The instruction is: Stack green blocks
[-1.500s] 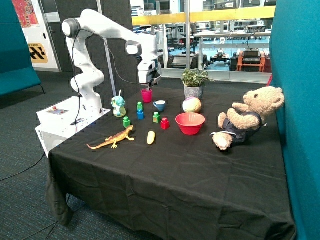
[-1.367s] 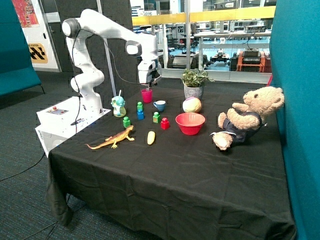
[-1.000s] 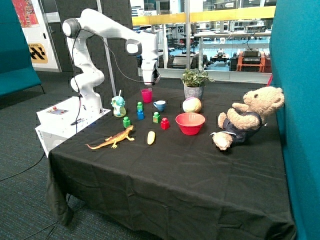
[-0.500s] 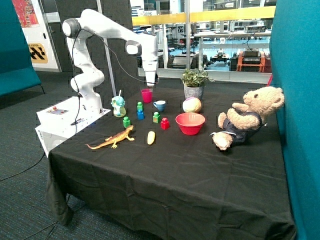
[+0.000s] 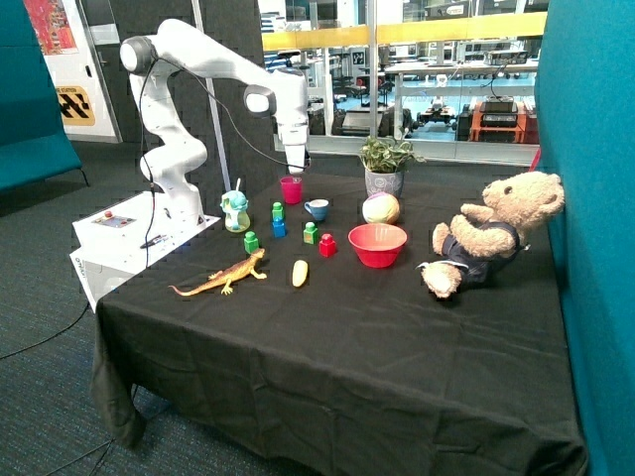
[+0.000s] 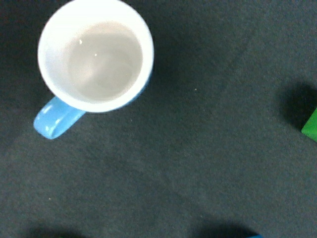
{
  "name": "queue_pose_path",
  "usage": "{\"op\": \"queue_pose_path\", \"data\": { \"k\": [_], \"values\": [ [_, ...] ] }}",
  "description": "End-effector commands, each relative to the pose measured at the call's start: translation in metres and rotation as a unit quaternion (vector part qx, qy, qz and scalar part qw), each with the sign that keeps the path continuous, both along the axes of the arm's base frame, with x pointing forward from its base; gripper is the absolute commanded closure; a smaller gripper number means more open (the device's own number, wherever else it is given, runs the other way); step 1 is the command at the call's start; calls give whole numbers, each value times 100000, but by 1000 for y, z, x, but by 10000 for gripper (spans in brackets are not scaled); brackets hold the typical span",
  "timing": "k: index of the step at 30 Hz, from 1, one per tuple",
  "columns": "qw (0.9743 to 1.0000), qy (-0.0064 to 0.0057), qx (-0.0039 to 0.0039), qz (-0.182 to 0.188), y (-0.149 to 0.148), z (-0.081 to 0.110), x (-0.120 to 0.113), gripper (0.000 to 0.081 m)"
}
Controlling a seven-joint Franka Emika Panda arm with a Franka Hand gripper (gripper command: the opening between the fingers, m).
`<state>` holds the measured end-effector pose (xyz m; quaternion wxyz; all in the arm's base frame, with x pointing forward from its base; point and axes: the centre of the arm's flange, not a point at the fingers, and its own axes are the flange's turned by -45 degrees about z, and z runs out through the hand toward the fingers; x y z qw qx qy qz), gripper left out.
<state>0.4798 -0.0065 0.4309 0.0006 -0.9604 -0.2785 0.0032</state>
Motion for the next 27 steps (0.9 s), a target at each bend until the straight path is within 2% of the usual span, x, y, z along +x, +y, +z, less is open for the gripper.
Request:
{"op": "queue_pose_path", "data": {
  "k": [1,9,12,13,14,15,18,25,27],
  "values": [
    [99968,-325,25,-2515,-10,-1,-4,262],
    [99857,-325,15,-5335,2,4,-20,182],
    [99769,-326,11,-6781,12,3,-29,263],
    [99770,-326,11,-6777,15,2,-32,235],
    [99743,-326,9,-7162,19,2,-36,248],
    [99715,-326,8,-7537,25,0,-41,176],
    [99751,-326,10,-7045,33,-2,-49,212],
    [99842,-325,14,-5610,32,-6,-51,168],
    [99867,-325,16,-5149,28,-6,-48,199]
  ]
}}
